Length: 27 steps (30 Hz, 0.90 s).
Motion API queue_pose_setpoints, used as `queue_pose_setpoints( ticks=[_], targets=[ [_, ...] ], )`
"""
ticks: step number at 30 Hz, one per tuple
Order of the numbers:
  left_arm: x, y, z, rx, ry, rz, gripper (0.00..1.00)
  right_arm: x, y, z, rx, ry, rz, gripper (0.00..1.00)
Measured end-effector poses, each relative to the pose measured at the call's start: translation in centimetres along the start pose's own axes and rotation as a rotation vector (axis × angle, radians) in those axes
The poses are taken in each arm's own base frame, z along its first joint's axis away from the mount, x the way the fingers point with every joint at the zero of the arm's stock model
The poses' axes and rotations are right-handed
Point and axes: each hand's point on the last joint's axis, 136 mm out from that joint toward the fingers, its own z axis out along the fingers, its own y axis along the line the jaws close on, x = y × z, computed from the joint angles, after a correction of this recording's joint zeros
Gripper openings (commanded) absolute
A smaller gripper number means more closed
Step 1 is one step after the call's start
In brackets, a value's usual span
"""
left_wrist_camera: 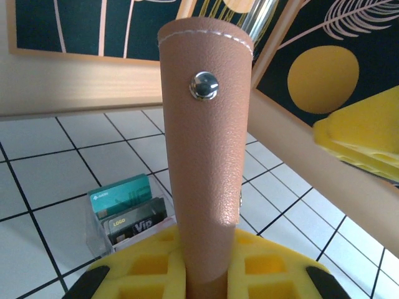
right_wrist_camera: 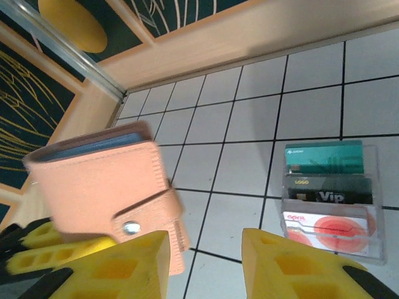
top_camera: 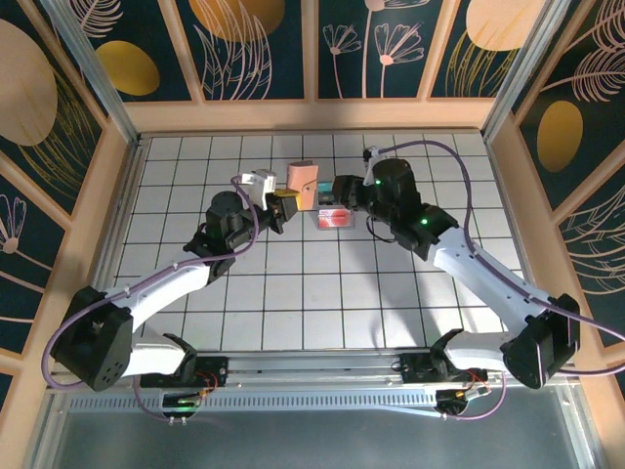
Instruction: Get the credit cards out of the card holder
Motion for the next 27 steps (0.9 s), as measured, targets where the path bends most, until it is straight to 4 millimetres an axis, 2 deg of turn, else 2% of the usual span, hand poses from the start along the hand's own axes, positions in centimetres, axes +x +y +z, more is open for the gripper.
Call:
queue_pose_setpoints(
  ticks=[7,12,18,27],
  targets=[
    [0.5,0.6,0.6,-0.018,0.014,-0.005,0.00,2.0,2.3,2.1,0.026,0.065,-0.042,0.32],
    [0.5,0.6,0.7,-0.017,0.014,-0.005,0.00,2.5,2.3,3.8,0.044,0.094,-0.038,0.32],
    [0.7,0.7,0.9,-0.018,0.021,-0.008,0.00,2.8,2.5,4.7,0.040,0.114,-0.025,0.32],
    [0.9,0.6,1.1,-0.008,0.025,-0.022,0.00,3.6,2.8,5.7,0.026,0.147,-0.021,0.40]
  ],
)
